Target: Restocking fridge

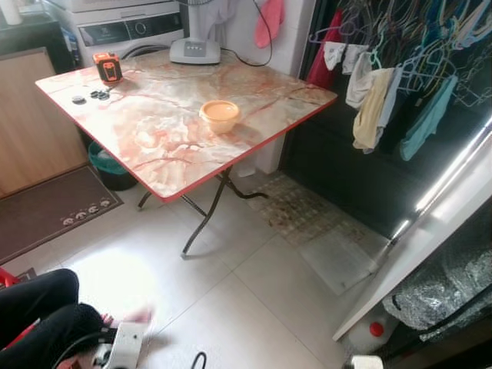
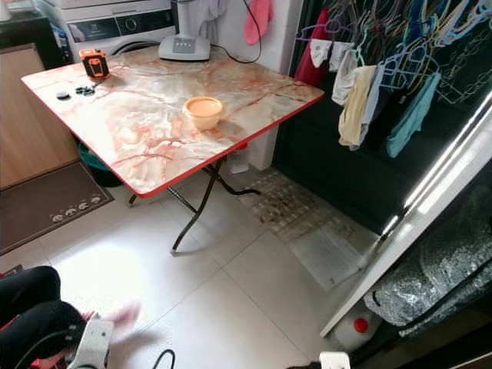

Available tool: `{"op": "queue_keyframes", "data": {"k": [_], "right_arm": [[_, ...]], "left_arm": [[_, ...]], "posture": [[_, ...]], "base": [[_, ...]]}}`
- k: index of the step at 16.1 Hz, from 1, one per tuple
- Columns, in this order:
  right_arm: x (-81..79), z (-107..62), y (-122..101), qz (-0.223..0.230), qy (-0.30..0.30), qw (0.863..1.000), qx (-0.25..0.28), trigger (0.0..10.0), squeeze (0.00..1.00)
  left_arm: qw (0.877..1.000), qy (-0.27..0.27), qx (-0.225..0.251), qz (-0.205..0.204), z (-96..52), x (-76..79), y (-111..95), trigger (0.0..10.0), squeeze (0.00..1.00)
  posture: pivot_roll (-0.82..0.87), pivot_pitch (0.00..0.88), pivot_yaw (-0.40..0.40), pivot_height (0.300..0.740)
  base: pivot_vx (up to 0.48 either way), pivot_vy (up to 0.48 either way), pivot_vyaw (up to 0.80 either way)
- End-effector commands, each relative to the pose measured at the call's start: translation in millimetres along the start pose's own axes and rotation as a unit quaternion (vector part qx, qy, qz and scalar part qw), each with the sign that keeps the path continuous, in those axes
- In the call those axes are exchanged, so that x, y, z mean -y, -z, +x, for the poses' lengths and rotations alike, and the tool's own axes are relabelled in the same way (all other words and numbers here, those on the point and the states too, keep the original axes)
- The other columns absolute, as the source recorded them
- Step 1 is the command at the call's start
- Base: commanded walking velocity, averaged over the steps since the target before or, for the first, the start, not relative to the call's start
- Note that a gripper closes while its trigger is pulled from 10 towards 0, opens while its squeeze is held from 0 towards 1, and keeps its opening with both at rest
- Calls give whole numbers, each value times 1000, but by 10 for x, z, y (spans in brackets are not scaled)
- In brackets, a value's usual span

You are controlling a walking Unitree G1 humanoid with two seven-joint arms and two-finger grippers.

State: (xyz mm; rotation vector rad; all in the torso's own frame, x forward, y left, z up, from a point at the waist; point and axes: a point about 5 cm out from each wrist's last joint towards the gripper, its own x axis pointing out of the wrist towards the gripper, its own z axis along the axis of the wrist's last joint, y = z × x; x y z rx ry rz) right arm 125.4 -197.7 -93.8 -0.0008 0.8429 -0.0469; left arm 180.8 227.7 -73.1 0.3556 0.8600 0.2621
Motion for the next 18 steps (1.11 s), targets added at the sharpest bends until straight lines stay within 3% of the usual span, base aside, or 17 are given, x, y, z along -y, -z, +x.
{"op": "queue_keyframes", "data": {"k": [1, 9, 12, 14, 15, 18], "right_arm": [[43, 2, 9, -4, 3, 1000, -10, 10000, 0], [63, -11, 23, -4, 0, 1000, -12, 10000, 0], [86, -92, 159, -4, -3, 1000, -21, 10000, 0], [106, -155, 246, -12, -11, 999, -28, 10000, 0], [121, -193, 286, -18, -14, 999, -30, 10000, 0], [109, -257, 361, -9, -7, 1000, -25, 10000, 0]], "left_arm": [[1000, -3, -3, -17, 6, 36, -36, 10000, 0], [1000, -5, -29, -2, -19, 53, 87, 10000, 0], [998, 21, -52, -41, -48, 36, 230, 10000, 0], [995, 45, -59, -64, -64, 73, 267, 10000, 0], [993, 75, -61, -70, -89, 151, 289, 10000, 0], [992, 83, -66, -74, -124, 169, 369, 10000, 0]], "posture": [[-33, 0, -115, 740], [-26, 0, -112, 740], [-47, 0, -91, 740], [-7, 42, -128, 740], [8, 58, -139, 740], [-29, 46, -108, 740]], "base": [[0, 0, 0], [0, 0, 0], [0, 0, 0], [0, 0, 0], [0, 0, 0], [0, 0, 0]]}}
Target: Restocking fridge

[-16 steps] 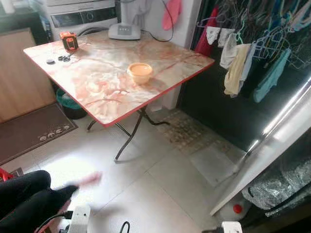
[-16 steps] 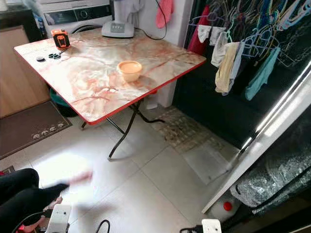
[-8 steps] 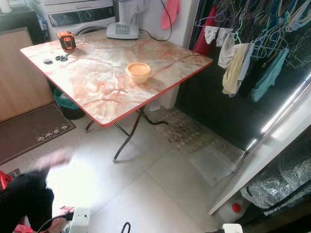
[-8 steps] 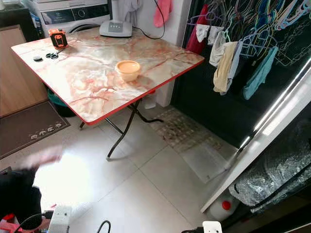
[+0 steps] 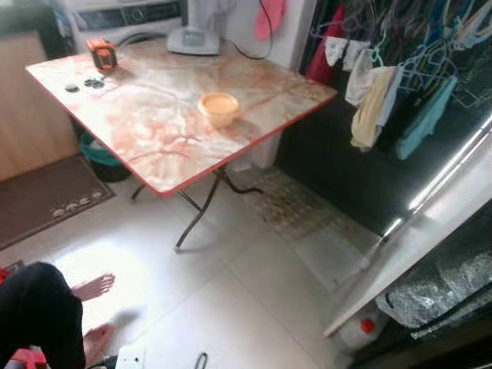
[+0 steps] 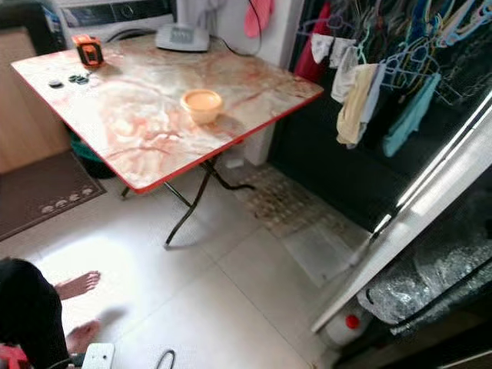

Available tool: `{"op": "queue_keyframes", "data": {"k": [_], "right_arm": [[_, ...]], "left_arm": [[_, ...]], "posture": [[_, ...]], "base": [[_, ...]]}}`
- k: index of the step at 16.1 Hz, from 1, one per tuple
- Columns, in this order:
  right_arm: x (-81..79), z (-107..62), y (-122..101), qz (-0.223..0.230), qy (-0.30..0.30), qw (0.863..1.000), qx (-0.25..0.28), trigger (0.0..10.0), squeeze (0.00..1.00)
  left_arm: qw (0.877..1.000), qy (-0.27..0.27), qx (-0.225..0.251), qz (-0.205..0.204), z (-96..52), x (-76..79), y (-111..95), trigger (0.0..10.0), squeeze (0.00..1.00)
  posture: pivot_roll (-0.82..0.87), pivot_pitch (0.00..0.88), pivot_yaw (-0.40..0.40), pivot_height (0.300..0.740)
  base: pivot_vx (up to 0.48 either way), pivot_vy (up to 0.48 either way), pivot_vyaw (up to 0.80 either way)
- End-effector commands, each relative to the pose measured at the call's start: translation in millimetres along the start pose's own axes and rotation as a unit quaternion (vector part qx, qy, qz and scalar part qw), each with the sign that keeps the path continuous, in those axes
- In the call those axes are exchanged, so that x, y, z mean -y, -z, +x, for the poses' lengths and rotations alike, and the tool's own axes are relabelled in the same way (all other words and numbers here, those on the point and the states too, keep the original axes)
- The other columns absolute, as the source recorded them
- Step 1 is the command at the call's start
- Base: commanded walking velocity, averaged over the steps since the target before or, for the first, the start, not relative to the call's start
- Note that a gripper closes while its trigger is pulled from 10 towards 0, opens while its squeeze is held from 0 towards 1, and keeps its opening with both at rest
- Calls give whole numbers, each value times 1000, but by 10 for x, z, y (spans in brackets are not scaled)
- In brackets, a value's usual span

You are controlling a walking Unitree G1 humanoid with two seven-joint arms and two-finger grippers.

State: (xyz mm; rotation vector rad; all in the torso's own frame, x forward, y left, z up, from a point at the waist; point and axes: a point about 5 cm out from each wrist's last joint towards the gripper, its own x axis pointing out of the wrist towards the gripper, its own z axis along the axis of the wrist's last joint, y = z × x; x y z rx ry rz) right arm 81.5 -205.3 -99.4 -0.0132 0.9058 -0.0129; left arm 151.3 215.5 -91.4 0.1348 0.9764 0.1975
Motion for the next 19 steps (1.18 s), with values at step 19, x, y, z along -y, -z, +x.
{"op": "queue_keyframes", "data": {"k": [19], "right_arm": [[-163, -70, 92, 35, 14, 999, 7, 10000, 0]], "left_arm": [[997, -30, -1, 71, 6, -143, -13, 10000, 0]], "posture": [[-43, 20, -13, 740]], "base": [[0, 0, 0]]}}
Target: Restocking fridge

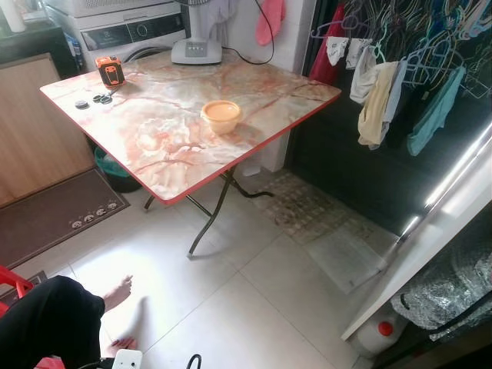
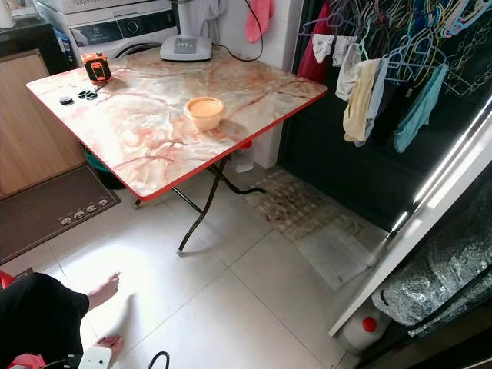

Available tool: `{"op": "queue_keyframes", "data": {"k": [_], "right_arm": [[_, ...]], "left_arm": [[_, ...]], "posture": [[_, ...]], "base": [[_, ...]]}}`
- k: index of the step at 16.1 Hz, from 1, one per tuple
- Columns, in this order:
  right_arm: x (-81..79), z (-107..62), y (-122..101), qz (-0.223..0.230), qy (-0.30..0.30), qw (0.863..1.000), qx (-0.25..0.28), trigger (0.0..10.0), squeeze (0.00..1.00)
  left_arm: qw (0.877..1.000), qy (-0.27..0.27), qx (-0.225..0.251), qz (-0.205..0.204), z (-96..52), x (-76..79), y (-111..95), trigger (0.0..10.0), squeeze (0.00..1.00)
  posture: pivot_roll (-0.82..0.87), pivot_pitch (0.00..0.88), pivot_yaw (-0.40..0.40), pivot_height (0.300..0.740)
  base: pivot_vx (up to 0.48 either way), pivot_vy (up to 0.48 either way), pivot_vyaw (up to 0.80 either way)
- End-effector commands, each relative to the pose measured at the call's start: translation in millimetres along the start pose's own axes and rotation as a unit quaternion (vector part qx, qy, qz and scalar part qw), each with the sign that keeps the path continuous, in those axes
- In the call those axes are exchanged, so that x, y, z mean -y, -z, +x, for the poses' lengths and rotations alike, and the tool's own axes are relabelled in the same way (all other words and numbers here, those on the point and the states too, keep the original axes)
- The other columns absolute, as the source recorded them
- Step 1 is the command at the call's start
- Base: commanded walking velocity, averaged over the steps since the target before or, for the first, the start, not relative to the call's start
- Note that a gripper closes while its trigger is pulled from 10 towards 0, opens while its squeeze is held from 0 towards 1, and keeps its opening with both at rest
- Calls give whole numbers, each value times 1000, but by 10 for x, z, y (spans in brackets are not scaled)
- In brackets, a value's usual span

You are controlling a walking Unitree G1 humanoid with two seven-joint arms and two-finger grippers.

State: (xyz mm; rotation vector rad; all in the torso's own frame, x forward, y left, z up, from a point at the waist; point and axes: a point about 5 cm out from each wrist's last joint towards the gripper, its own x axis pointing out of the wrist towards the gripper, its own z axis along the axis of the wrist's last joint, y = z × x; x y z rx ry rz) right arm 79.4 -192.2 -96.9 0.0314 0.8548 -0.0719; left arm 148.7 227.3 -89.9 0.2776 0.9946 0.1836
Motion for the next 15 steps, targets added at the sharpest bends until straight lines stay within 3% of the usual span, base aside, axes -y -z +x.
{"op": "queue_keyframes", "data": {"k": [1, 13, 15], "right_arm": [[-40, -39, 86, 7, -1, 1000, -15, 10000, 0], [-37, -54, 103, -4, 2, 1000, -29, 10000, 0], [-31, -53, 110, -13, -1, 999, -37, 10000, 0]], "left_arm": [[1000, -7, 7, 8, 15, -45, -58, 10000, 0], [1000, 5, -1, 22, 12, -29, -25, 10000, 0], [1000, 6, 1, 23, 16, -21, -49, 10000, 0]], "posture": [[-44, 23, -14, 740], [-50, 46, -11, 740], [-52, 45, -10, 740]], "base": [[0, 0, 0], [0, 0, 0], [0, 0, -675]]}}
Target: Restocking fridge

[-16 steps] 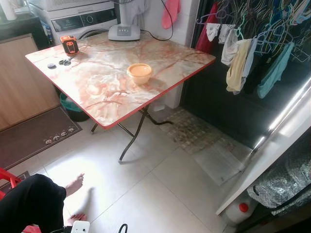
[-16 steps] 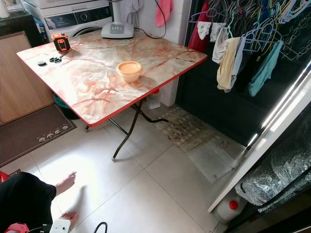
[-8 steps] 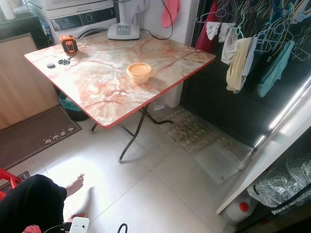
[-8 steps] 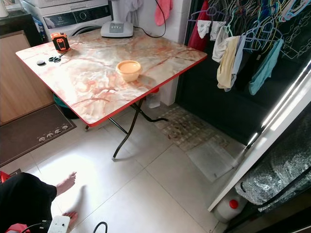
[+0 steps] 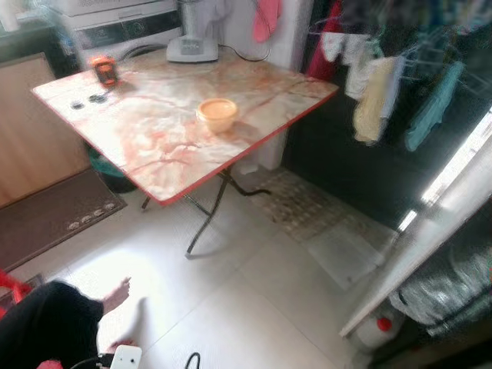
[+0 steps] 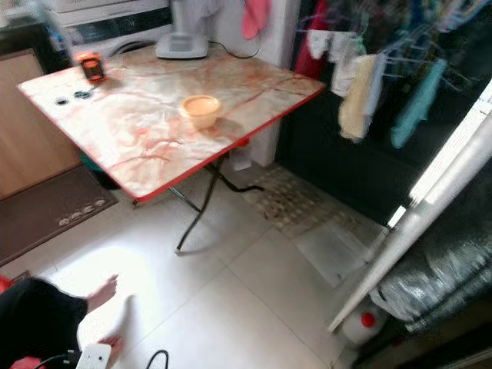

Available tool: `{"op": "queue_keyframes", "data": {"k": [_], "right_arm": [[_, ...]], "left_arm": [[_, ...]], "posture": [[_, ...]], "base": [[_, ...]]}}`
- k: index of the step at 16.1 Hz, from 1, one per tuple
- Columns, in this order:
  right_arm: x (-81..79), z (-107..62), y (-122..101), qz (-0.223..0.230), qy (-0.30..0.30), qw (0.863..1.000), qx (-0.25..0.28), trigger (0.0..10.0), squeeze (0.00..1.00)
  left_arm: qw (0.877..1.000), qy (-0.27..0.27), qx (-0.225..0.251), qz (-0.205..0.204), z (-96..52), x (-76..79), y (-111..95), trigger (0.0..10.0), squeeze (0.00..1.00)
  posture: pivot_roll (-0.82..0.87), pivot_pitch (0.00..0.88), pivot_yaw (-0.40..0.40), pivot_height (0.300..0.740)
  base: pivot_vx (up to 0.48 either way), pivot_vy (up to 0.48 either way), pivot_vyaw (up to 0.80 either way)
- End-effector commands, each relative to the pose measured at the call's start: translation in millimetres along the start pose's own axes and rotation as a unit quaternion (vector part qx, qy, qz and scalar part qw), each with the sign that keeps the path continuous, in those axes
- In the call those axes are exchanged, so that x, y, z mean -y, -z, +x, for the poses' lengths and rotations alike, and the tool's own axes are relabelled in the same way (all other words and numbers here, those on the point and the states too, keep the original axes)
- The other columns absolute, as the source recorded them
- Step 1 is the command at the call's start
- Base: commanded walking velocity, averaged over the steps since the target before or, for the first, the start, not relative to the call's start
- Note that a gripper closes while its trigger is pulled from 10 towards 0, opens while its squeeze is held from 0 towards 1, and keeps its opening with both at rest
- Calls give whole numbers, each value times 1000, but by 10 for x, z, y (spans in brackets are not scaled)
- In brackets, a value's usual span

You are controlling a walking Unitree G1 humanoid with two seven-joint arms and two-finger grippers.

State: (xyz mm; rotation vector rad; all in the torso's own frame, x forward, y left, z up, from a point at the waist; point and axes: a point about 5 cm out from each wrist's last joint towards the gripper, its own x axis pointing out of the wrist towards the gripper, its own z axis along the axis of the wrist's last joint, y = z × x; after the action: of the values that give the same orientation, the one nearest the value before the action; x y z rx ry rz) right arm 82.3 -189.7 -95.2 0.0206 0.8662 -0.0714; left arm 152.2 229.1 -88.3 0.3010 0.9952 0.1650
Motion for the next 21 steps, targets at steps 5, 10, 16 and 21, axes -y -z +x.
{"op": "queue_keyframes", "data": {"k": [5, 10, 16, 21], "right_arm": [[-13, -57, 153, -13, -7, 999, -39, 10000, 0], [-24, -63, 158, -14, -10, 999, -44, 10000, 0], [-52, -58, 152, -13, -15, 999, -44, 10000, 0], [-82, -49, 145, -7, -13, 999, -44, 10000, 0]], "left_arm": [[1000, 4, 0, 13, 6, -11, -17, 10000, 0], [1000, 7, -1, 21, 8, -15, -18, 10000, 0], [999, 23, -4, 33, 10, -8, -17, 10000, 0], [999, 32, -5, 42, 16, -23, -29, 10000, 0]], "posture": [[-49, 45, -8, 740], [-50, 42, -7, 740], [-45, 25, 1, 740], [-45, 14, 11, 740]], "base": [[0, 0, -800], [0, 0, -800], [0, 0, -800], [0, 107, -800]]}}
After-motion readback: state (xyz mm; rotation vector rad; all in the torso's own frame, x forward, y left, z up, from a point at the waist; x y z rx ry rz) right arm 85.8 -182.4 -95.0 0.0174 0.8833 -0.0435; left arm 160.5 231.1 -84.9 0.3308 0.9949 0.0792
